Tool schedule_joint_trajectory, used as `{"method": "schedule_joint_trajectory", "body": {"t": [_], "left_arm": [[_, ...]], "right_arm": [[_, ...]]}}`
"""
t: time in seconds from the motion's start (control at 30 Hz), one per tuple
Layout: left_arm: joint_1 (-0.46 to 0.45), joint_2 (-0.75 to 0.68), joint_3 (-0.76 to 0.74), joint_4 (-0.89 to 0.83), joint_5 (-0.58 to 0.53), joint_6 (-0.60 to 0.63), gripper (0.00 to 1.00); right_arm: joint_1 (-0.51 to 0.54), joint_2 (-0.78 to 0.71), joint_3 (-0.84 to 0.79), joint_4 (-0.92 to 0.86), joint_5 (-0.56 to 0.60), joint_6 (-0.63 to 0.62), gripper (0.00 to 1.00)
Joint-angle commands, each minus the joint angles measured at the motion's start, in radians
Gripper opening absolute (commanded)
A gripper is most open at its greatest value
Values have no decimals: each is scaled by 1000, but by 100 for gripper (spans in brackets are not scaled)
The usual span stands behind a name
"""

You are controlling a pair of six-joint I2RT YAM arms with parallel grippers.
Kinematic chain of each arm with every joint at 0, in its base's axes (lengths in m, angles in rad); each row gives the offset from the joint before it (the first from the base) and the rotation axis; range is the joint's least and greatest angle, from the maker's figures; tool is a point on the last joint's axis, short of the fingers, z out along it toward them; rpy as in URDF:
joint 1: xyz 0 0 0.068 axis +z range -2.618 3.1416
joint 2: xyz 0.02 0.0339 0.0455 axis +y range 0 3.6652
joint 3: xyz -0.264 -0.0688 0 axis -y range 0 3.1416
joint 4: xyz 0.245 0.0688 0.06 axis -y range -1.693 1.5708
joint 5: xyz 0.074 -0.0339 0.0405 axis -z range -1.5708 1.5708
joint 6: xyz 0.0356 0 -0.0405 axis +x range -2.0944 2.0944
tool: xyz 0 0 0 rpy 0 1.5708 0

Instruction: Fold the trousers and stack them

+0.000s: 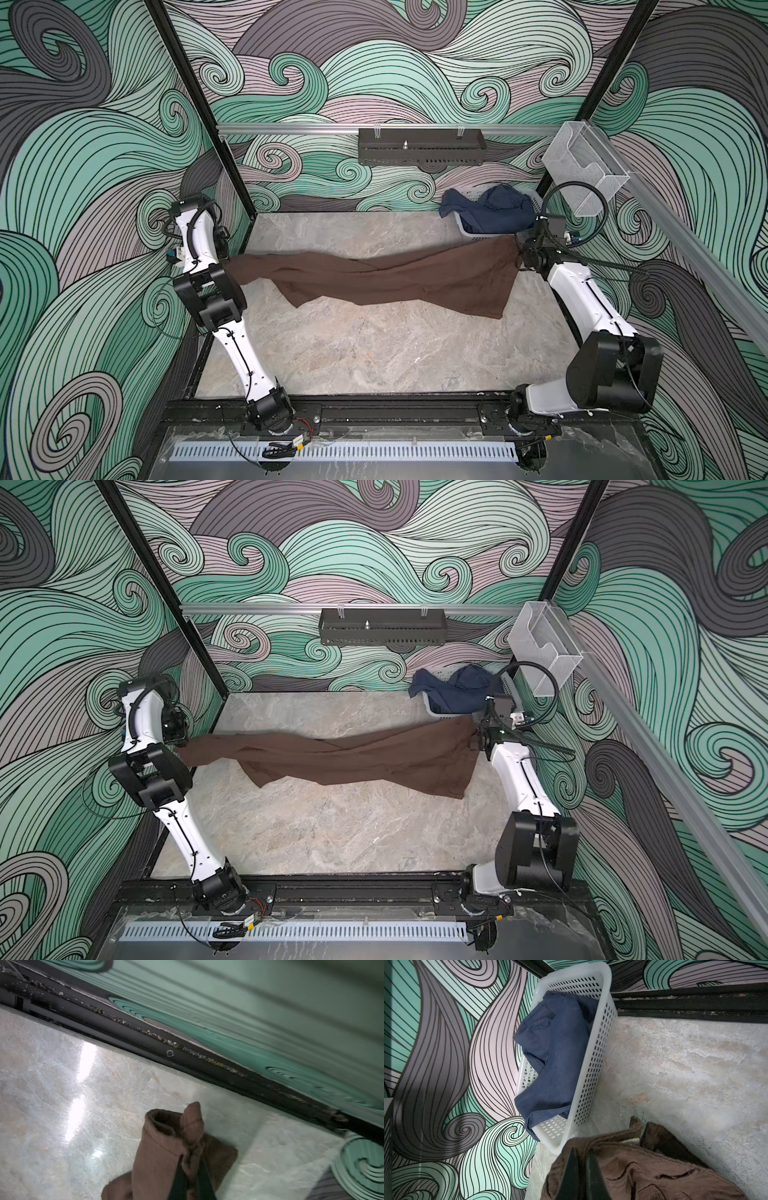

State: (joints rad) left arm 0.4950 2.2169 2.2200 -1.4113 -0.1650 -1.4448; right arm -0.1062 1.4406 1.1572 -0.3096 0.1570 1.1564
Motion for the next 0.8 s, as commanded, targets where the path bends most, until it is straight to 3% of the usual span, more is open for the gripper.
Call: {"method": "schedule_joint_trajectory", "body": {"t": [0.0,0.13,0.23,0.43,0.77], "left_arm": [[22,-43,-132,43,9,98,0],[21,-124,-395,161,6,132,0],[21,-148,-491,199,-2,149,3],[20,-142,-498,202,-5,178,36],[18,-177,-514,166,20,174,49]], "right_arm": [[-11,-55,-47,17,17,2,0],[-11,-88,-116,10,0,-6,0],[-11,-110,-151,4,-2,-15,0],[-11,-118,-163,-6,-15,-33,0],[-10,-115,-150,-10,-25,-35,0]]}}
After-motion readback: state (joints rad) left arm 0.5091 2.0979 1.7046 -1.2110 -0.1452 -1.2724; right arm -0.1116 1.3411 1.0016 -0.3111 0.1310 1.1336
